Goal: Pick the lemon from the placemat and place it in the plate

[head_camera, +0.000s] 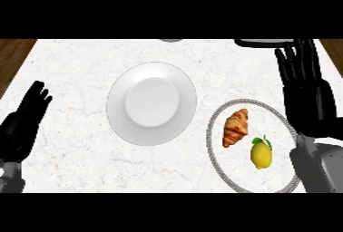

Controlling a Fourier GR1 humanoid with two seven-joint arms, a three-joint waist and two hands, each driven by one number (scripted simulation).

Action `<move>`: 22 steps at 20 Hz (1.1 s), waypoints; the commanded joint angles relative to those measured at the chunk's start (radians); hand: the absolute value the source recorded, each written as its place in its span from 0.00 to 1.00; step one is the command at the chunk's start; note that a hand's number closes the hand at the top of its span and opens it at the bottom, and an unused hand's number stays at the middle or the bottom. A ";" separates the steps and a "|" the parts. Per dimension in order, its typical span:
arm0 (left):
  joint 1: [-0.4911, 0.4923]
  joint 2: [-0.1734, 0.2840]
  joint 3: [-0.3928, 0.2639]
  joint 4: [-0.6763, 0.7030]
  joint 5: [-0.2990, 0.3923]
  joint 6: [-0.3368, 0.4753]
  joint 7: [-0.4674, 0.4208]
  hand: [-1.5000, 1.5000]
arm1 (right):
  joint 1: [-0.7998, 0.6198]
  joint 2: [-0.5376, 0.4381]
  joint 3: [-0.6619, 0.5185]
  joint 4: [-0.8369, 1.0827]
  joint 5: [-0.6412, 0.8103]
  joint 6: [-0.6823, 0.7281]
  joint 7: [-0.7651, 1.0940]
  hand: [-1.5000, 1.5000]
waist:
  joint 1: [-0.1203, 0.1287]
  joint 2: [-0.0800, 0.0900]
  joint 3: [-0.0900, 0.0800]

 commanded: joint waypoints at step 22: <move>0.079 -0.235 -0.181 0.122 -0.056 0.013 0.102 0.50 | 0.656 -0.358 -0.242 -0.263 0.495 -0.237 0.210 0.00 | -0.019 -0.009 -0.012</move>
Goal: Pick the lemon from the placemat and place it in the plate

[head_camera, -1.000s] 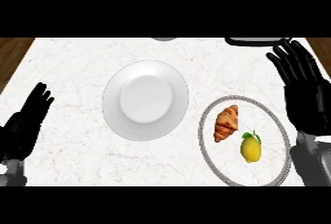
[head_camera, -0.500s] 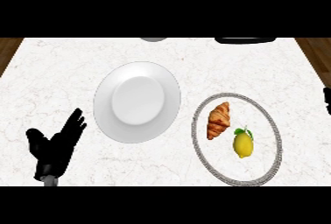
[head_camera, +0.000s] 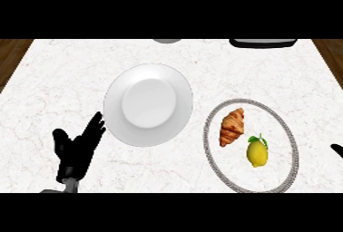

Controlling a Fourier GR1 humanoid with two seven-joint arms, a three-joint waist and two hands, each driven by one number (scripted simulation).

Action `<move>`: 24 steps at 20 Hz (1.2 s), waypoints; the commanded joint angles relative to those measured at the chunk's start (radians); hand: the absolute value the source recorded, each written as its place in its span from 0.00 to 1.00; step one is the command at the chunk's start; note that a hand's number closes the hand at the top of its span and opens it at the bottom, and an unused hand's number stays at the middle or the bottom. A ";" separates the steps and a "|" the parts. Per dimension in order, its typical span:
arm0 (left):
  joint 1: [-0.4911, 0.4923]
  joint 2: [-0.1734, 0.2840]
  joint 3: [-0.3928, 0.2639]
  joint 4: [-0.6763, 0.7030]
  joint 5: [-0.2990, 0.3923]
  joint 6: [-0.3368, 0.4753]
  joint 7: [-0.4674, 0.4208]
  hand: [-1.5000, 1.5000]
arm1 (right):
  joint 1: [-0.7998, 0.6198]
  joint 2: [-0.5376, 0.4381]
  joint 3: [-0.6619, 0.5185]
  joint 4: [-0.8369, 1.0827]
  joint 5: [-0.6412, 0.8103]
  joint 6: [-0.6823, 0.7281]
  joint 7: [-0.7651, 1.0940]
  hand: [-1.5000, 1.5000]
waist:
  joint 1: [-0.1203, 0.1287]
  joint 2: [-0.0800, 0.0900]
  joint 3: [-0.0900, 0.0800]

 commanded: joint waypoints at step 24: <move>-0.054 -0.056 0.036 0.081 -0.031 -0.055 0.012 0.50 | -0.271 -0.011 0.489 -0.127 0.536 0.445 0.997 0.00 | 0.023 0.004 0.000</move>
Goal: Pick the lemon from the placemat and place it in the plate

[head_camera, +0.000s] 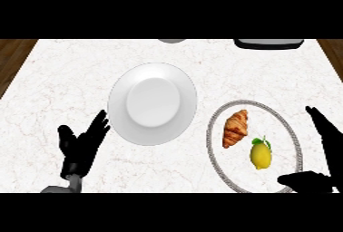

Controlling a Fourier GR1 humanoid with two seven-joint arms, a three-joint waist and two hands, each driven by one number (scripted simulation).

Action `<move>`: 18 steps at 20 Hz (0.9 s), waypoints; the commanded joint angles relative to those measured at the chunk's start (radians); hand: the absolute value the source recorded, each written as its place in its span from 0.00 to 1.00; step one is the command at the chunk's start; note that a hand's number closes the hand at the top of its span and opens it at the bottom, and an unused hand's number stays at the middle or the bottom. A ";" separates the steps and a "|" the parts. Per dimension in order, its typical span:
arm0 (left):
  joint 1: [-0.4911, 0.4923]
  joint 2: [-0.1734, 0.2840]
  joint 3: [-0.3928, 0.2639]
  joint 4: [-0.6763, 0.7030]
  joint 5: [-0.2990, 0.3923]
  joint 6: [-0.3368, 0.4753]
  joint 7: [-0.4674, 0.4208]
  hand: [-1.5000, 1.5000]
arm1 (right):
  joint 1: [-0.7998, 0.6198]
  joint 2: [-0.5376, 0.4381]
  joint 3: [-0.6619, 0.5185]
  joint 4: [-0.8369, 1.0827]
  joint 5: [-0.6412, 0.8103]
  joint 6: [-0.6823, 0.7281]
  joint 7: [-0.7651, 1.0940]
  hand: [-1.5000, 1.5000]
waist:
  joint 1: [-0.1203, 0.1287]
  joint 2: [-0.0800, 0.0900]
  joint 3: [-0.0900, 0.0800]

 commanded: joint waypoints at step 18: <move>0.059 -0.037 0.075 -0.016 -0.042 -0.073 -0.007 0.50 | -0.020 0.292 0.064 0.153 0.290 0.148 0.045 0.00 | -0.009 0.000 -0.001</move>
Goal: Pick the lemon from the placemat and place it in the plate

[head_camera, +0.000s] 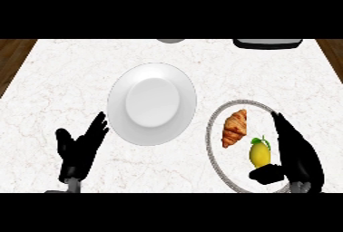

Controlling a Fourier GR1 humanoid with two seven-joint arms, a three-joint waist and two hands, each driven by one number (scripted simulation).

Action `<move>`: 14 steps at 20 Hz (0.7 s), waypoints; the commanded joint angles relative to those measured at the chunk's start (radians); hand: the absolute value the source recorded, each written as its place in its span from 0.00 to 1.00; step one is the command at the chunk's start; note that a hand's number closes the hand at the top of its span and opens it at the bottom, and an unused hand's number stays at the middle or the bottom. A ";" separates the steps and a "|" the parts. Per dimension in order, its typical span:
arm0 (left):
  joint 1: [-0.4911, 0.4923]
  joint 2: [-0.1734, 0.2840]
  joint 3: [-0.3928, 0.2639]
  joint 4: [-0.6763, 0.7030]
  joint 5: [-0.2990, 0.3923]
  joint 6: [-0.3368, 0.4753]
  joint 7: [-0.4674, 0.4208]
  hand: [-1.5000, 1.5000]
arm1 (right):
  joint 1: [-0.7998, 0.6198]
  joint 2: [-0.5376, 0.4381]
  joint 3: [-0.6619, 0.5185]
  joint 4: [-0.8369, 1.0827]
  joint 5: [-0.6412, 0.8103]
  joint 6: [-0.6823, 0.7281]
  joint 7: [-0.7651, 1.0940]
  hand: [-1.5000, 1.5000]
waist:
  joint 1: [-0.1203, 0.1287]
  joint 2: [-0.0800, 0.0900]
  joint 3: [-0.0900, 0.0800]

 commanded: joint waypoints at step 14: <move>0.017 -0.053 0.032 -0.007 -0.055 -0.023 0.022 0.50 | -0.050 0.098 -0.144 0.292 0.073 0.046 -0.210 0.00 | 0.001 0.002 -0.002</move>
